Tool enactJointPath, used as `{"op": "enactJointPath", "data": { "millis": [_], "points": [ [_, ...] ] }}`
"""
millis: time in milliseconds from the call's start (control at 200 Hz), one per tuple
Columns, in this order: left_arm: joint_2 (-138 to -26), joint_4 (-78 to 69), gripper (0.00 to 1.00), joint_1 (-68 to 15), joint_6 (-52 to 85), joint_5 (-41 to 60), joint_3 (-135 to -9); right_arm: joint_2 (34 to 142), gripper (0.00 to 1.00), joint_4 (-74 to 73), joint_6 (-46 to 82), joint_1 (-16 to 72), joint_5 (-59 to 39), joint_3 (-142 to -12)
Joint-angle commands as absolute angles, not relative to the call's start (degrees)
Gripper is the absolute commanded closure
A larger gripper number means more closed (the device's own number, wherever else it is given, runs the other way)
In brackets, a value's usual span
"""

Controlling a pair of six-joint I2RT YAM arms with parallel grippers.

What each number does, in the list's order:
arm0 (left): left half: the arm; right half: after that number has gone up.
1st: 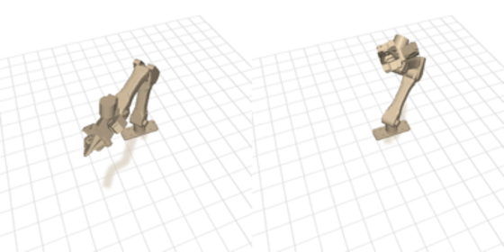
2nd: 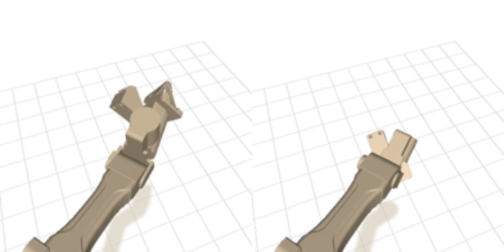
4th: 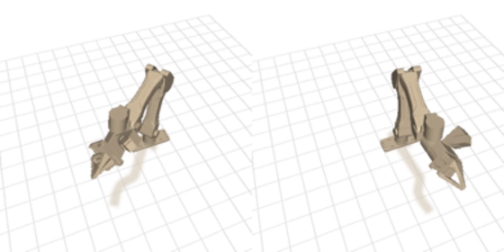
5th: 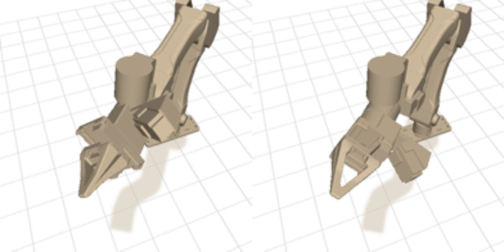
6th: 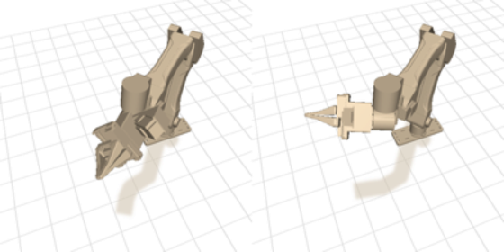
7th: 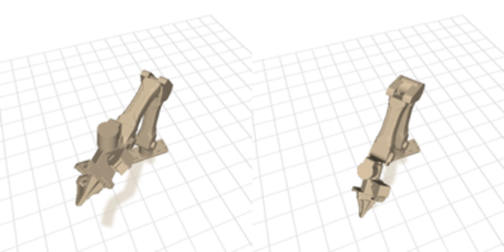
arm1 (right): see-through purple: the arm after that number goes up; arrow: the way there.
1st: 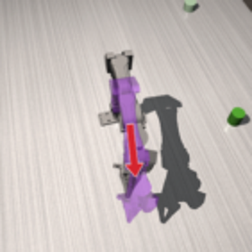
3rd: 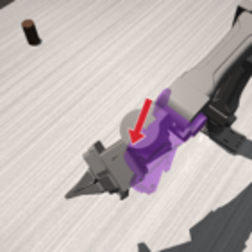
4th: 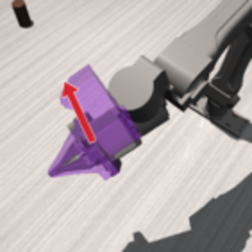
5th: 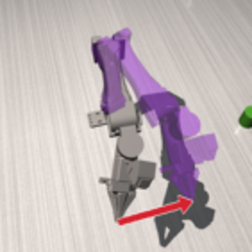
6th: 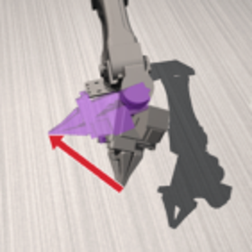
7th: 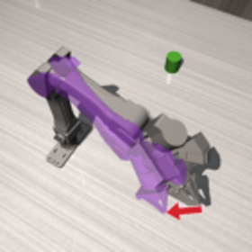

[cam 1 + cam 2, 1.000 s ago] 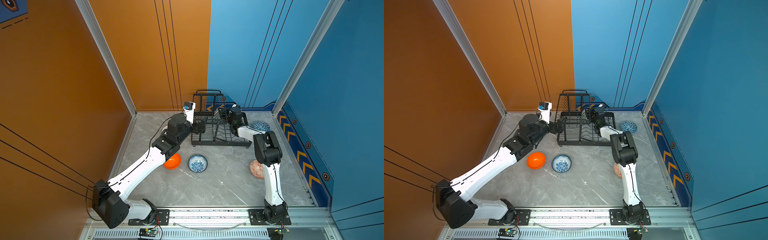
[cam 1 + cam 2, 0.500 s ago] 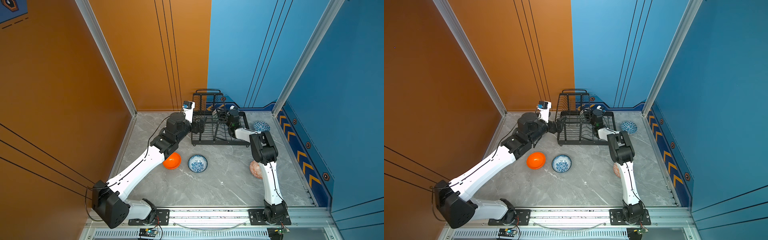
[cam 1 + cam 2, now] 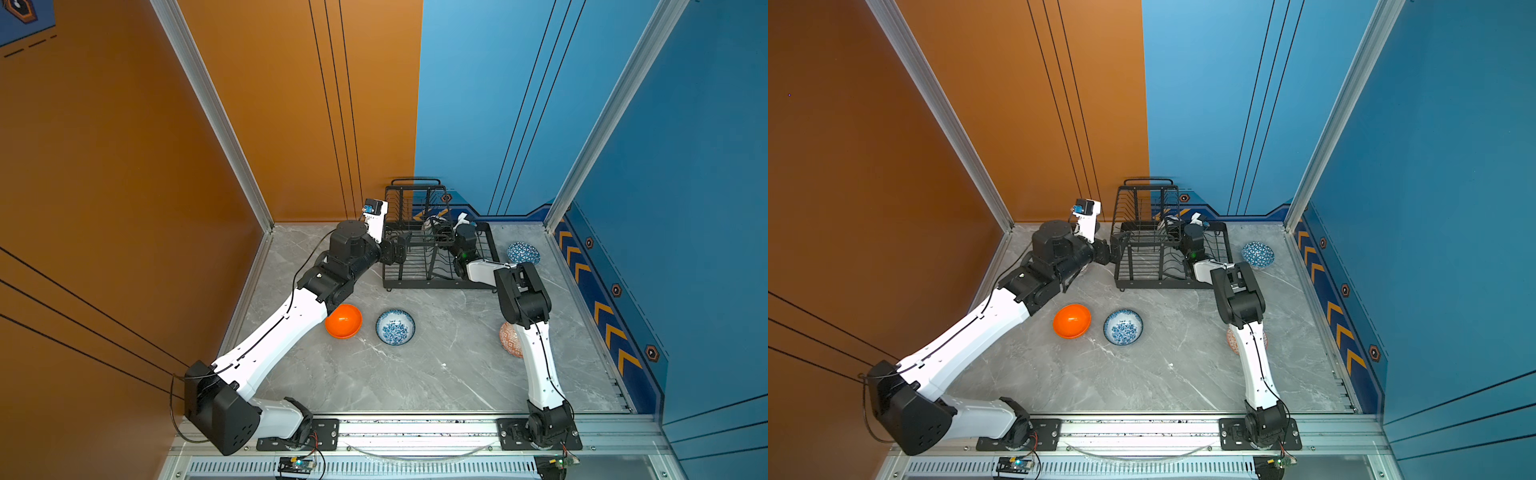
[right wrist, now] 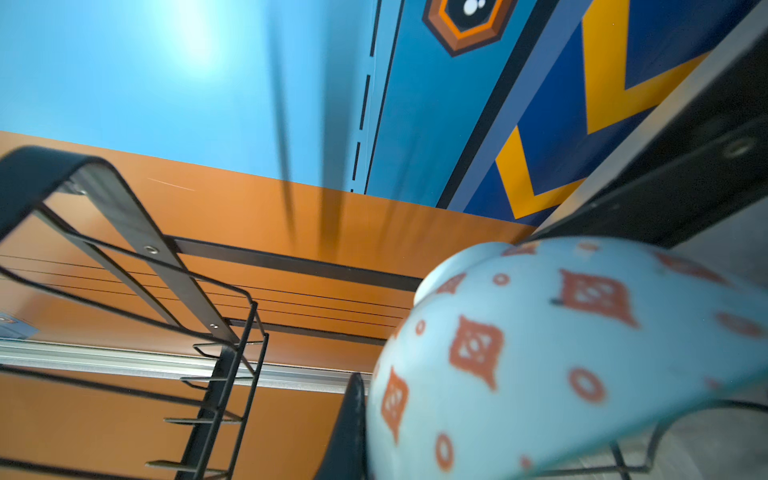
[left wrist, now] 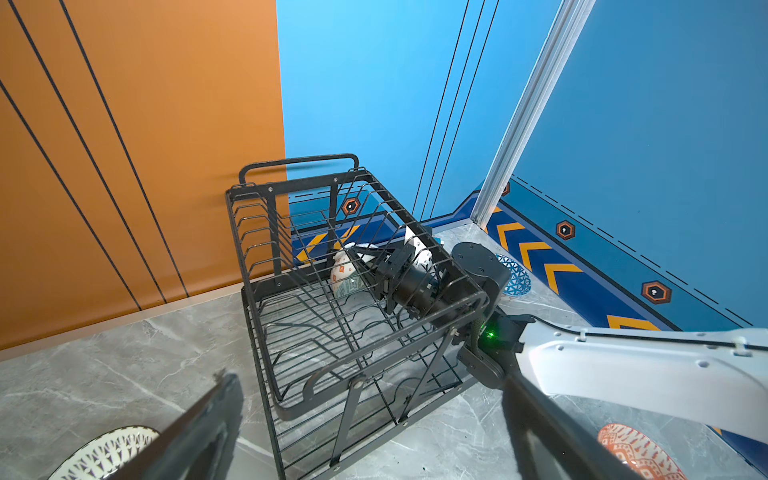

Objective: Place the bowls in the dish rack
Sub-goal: 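Lower the green-patterned bowl into the rack slots with the right gripper while left holds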

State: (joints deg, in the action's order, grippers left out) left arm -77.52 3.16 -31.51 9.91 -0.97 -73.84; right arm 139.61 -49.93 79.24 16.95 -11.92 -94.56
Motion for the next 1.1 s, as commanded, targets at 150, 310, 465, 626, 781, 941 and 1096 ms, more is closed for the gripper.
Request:
{"op": "enactJointPath", "data": {
  "millis": [150, 310, 465, 626, 781, 941, 1096],
  "points": [
    [-77.61, 4.97, 0.02, -29.94, 9.14, 1.69, -75.59, 140.37, 1.0, -59.1, 80.51, 18.0, -10.29, -91.98],
    [-77.0, 5.4, 0.02, -29.21, 9.56, 2.02, -75.06, 139.92, 1.0, -59.81, 80.8, 17.95, -9.05, -89.43],
    [-76.8, 5.66, 0.02, -29.08, 9.67, 2.29, -74.97, 139.34, 1.0, -60.17, 80.95, 18.11, -8.5, -87.33],
    [-76.91, 5.56, 0.02, -29.09, 10.02, 2.33, -74.84, 138.1, 1.0, -59.45, 81.04, 18.04, -8.6, -86.15],
    [-77.3, 4.76, 0.02, -29.06, 10.45, 2.27, -74.79, 136.51, 0.98, -56.16, 80.82, 18.05, -7.93, -85.38],
    [-77.6, 4.25, 0.02, -29.17, 10.56, 2.07, -74.84, 135.89, 0.88, -52.82, 80.81, 18.09, -6.95, -85.62],
    [-77.78, 3.29, 0.02, -29.14, 10.55, 1.63, -74.45, 135.45, 0.8, -50.53, 81.3, 18.17, -6.77, -86.01]
  ]
}}
